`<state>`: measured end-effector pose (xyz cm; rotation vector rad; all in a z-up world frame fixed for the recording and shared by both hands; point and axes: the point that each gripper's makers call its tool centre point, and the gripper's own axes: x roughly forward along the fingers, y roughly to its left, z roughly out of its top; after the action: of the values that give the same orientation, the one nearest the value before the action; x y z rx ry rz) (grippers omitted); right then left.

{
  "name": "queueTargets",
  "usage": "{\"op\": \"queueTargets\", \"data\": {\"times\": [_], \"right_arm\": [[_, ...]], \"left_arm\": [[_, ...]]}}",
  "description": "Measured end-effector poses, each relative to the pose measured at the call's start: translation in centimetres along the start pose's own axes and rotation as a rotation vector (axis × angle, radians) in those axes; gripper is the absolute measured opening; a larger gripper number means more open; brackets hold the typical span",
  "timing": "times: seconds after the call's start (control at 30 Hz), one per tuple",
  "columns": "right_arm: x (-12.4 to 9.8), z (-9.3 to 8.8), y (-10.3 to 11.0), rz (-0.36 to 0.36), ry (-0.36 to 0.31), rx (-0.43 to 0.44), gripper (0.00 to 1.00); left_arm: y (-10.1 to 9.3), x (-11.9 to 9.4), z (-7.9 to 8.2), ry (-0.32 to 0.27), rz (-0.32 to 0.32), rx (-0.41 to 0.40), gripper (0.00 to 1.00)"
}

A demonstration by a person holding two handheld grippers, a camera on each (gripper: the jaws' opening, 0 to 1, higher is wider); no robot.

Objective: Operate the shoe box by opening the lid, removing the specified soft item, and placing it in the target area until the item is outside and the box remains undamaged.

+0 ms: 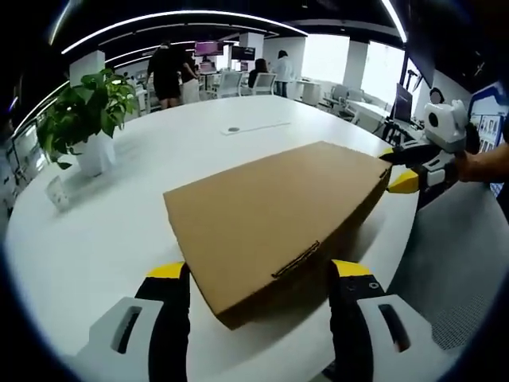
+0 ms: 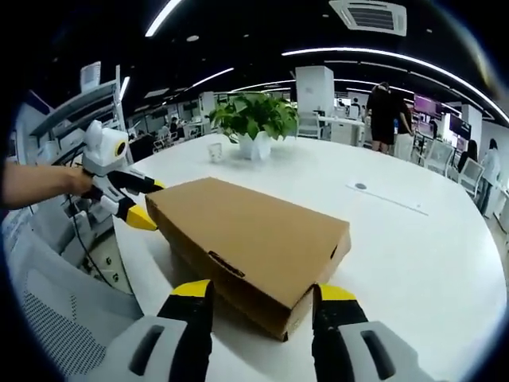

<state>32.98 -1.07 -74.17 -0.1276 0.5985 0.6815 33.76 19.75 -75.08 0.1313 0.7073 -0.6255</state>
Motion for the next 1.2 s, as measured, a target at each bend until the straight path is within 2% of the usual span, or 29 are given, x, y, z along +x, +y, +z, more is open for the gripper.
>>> {"op": "queueTargets", "data": {"times": [0.57, 0.97, 1.2], "right_arm": [[-1.0, 3.0, -0.2, 0.022, -0.028, -0.047, 0.50], [-1.4, 6.2, -1.1, 0.024, -0.072, -0.079, 0.51], [-1.2, 7.9, -2.0, 0.012, -0.095, -0.090, 0.50]], "left_arm": [[0.1, -1.3, 2.7, -0.043, 0.005, 0.004, 0.75], [1.1, -2.0, 5.5, -0.081, 0.024, 0.024, 0.73], [2.1, -2.0, 7.1, -0.104, 0.048, 0.028, 0.69]]}}
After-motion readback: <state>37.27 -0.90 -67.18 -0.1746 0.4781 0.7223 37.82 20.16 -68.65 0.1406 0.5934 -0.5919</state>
